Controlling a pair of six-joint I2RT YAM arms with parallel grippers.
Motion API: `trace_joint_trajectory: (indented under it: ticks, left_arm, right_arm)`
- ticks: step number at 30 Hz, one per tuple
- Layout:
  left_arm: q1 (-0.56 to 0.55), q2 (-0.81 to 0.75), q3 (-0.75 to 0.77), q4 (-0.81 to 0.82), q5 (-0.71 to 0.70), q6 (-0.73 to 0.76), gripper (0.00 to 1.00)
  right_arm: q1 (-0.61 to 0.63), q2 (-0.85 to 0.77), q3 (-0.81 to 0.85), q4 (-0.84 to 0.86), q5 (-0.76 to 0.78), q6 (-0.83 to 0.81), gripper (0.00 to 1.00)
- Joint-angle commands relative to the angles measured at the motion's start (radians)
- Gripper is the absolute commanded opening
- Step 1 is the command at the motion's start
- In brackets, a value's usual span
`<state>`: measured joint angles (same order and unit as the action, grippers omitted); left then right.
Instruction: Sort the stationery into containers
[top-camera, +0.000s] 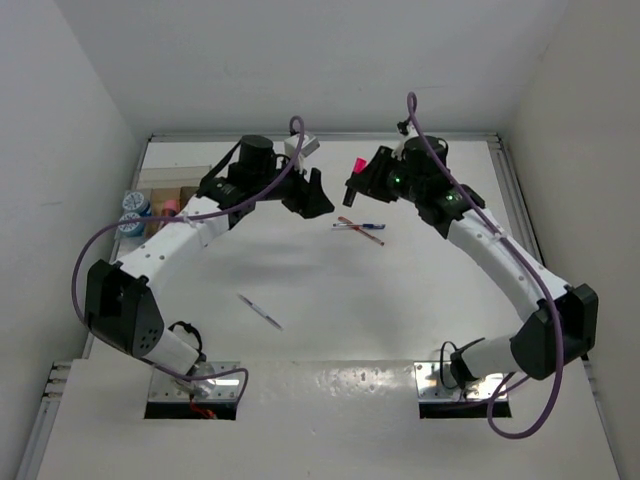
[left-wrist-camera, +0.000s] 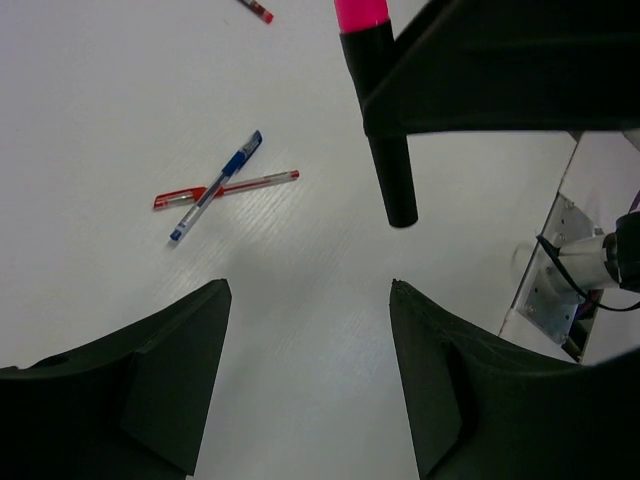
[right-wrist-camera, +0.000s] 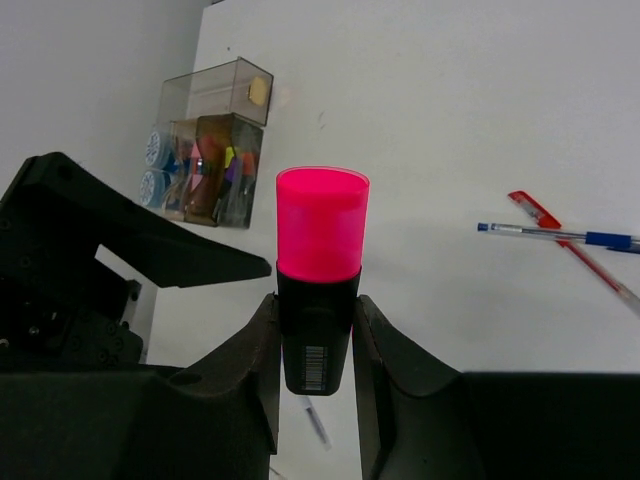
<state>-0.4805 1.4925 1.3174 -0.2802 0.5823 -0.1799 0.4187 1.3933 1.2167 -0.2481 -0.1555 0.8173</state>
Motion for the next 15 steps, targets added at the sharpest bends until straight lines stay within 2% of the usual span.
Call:
trace_joint_trajectory:
  ticks: [1, 15]
  left_arm:
    - [-0.016, 0.005, 0.052, 0.076, -0.001, -0.072, 0.71]
    - [-0.024, 0.020, 0.031, 0.130, 0.045, -0.125, 0.70]
  right_arm:
    - [0.028, 0.010, 0.059, 0.055, 0.057, 0.043, 0.00]
    - [0.101, 0.059, 0.099, 0.089, 0.036, 0.037, 0.00]
